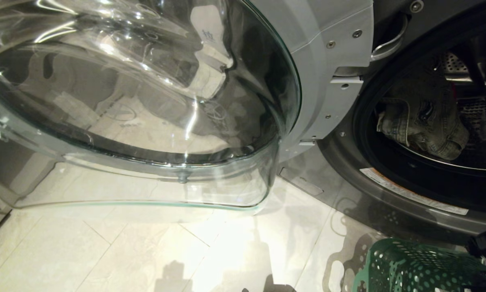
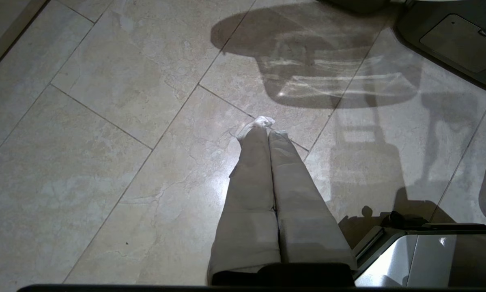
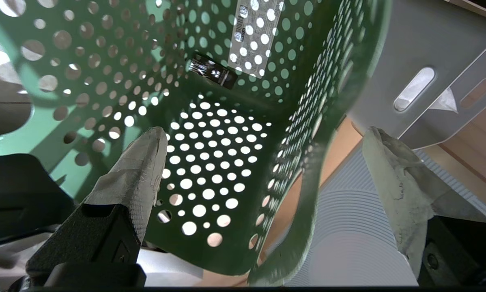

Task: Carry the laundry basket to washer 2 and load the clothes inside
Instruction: Close the washing machine door with the left hand

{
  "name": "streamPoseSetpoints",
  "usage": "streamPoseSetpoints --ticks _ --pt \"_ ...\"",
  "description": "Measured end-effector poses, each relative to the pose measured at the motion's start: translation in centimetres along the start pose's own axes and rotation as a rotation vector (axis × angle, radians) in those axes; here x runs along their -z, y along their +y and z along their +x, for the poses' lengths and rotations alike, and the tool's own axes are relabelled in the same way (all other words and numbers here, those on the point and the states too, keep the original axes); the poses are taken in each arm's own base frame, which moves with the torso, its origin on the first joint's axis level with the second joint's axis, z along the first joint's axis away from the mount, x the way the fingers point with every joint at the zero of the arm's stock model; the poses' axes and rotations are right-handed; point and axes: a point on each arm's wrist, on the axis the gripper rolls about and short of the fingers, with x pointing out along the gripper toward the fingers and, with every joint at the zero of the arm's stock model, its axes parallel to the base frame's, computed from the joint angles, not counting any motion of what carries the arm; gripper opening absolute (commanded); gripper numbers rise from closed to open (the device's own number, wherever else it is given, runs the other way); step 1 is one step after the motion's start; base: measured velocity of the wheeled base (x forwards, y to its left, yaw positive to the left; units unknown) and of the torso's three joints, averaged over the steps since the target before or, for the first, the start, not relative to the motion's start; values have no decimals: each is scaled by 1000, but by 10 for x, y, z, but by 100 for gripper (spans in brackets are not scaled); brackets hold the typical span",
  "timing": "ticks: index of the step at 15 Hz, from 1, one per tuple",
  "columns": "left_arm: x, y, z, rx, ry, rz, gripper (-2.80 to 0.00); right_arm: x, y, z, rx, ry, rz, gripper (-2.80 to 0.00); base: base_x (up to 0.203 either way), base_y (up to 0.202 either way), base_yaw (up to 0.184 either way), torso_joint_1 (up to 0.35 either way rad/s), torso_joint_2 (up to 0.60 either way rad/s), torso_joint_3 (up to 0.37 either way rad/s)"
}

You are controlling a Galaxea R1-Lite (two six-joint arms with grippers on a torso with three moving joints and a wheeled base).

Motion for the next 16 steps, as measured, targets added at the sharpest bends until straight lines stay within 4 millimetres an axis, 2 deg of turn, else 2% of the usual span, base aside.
streamPoseSetpoints --ticks 7,8,16 --pt "0 0 0 0 0 0 -280 2 -1 8 103 36 -10 0 0 0 0 0 0 0" --pt "0 0 0 0 0 0 -280 2 -2 8 106 39 -9 -280 0 0 0 0 0 0" --pt "0 0 0 0 0 0 -280 5 -4 8 115 49 1 -280 0 0 0 0 0 0"
